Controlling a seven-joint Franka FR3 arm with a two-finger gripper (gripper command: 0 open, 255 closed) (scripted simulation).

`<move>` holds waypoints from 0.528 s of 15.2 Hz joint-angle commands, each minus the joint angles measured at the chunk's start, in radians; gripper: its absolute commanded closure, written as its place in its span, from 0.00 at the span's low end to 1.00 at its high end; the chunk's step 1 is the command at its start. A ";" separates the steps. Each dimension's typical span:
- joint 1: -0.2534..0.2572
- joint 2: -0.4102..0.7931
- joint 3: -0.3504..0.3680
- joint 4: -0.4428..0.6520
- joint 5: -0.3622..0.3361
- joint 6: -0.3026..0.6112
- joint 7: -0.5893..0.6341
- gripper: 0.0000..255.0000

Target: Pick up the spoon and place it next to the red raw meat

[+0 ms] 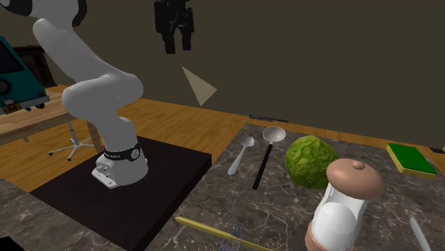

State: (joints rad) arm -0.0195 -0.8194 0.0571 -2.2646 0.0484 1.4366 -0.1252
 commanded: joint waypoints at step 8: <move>0.001 0.050 0.097 -0.166 0.052 0.265 0.114 0.00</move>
State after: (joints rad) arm -0.0178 -0.7795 0.1420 -2.4165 0.0945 1.6672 -0.0263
